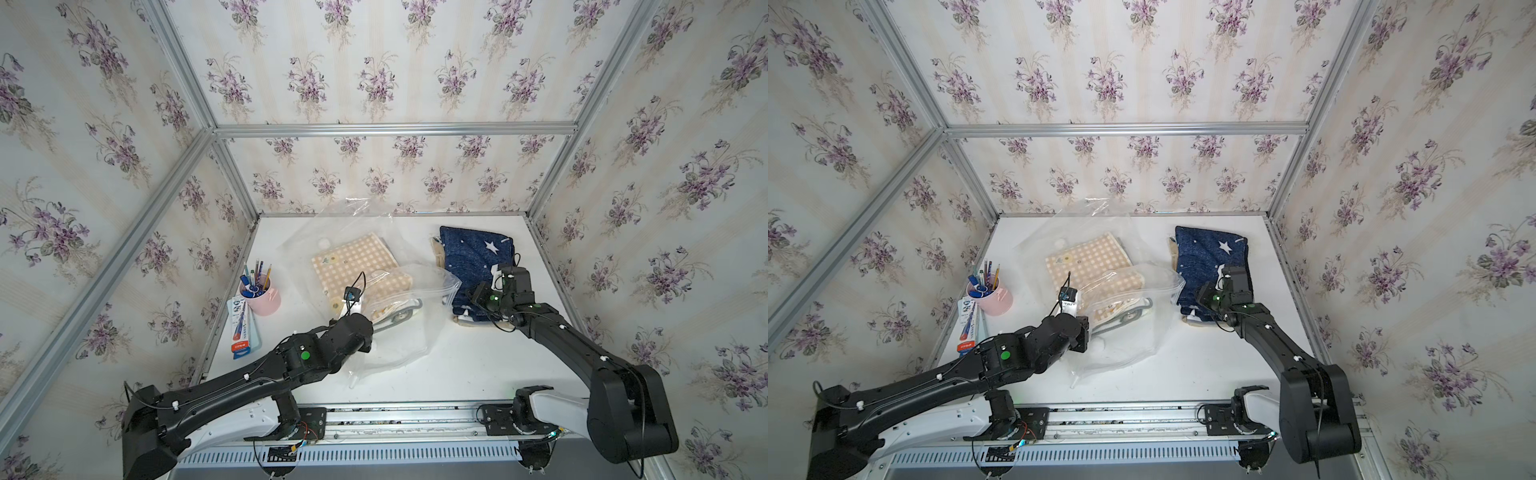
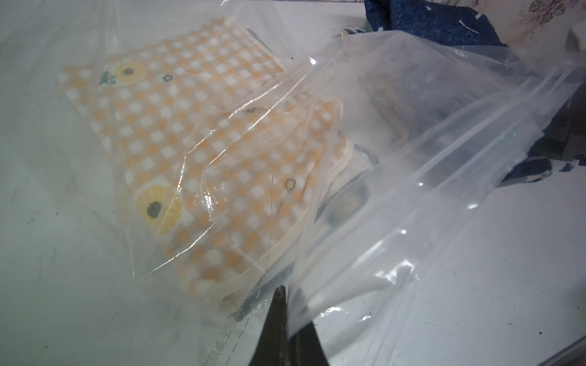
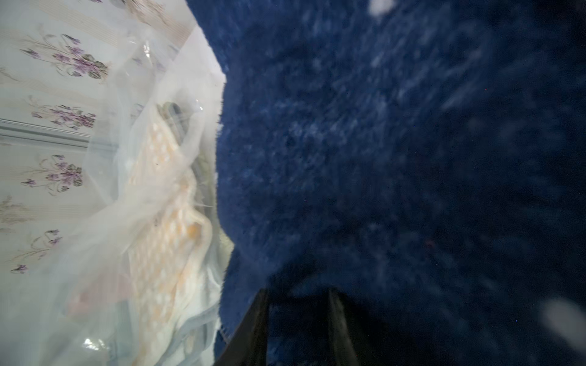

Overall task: Take the blanket out of the vacuum bag
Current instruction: Adjust the blanket at the center of the board, then adjust the vacuum bag at the center of the board.

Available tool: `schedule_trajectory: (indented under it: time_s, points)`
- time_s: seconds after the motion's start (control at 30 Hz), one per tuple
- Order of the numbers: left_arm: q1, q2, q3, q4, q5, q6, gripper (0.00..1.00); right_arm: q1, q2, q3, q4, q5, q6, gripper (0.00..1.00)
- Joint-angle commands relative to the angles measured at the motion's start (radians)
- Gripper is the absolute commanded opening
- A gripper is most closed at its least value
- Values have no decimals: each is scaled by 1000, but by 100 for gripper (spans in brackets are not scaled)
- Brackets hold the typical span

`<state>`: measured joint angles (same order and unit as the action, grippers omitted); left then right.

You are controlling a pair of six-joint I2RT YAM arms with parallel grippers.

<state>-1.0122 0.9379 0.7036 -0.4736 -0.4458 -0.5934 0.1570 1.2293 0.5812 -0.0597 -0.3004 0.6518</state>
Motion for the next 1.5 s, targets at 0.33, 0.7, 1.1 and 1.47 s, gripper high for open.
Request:
schedule_trajectory:
  time_s: [0.33, 0.7, 1.1, 1.47]
  points:
    - [17, 21, 19, -30, -27, -17, 5, -6, -121, -28, 83, -99, 52, 42]
    - [22, -51, 19, -57, -38, 7, 7, 226, -376, -38, 110, -148, 136, 34]
    - [37, -61, 11, -40, -36, 21, 7, 588, -423, -161, 148, -78, 114, 28]
    - [58, -31, 24, -19, -16, 38, 7, 816, -137, -205, 359, -42, 122, 23]
